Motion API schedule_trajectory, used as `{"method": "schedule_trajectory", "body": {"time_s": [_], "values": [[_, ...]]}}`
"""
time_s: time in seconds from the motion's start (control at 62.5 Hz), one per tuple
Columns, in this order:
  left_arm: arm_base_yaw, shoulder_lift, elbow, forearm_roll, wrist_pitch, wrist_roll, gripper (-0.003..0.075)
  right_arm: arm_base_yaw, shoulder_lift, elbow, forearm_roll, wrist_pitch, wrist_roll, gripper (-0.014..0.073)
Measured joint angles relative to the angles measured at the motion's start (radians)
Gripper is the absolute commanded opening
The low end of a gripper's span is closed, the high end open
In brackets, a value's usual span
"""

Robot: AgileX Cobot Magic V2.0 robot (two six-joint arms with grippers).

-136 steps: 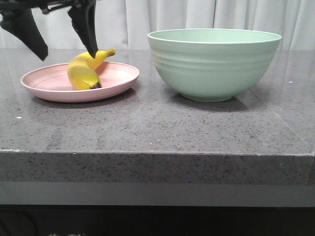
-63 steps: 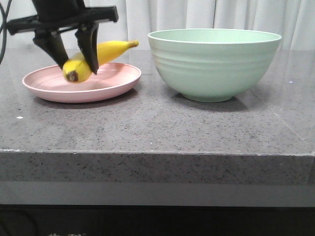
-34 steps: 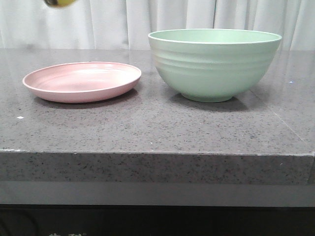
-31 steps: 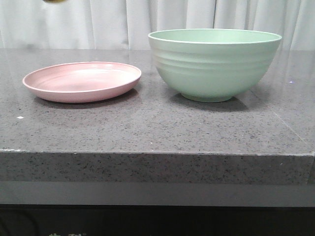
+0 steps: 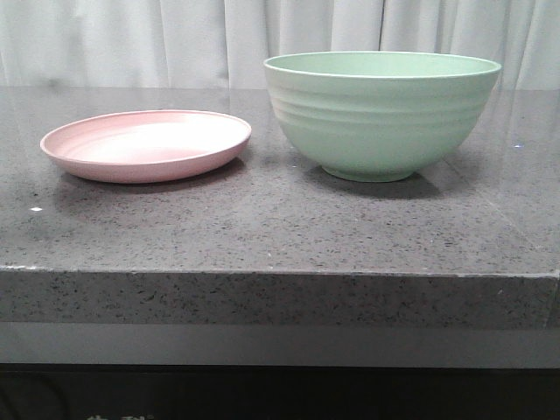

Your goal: Transfer banana from pink plate to green bowl

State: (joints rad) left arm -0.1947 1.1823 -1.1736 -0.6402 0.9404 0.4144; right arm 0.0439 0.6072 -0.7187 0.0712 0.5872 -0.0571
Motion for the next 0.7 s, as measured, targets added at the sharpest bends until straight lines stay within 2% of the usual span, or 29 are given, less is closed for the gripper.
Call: {"method": "schedule_trajectory", "body": {"time_s": [0.144,0.304,0.496,0.703], "values": [[0.017,-0.085,0.117,-0.176,-0.013,0.215,0.0188,0.000,0.000,0.000,0.038,0.023,0.000,0.0560],[-0.030,-0.118,0.207,-0.352,0.000,0.403,0.0188,0.000,0.000,0.000,0.158,0.049,-0.055,0.0560],[-0.135,-0.095,0.217,-0.407,-0.002,0.490,0.0188,0.000,0.000,0.000,0.319,0.084,-0.179,0.0560],[-0.261,-0.045,0.217,-0.424,-0.006,0.541,0.0188,0.000,0.000,0.000,0.353,0.093,-0.206,0.0560]]}}
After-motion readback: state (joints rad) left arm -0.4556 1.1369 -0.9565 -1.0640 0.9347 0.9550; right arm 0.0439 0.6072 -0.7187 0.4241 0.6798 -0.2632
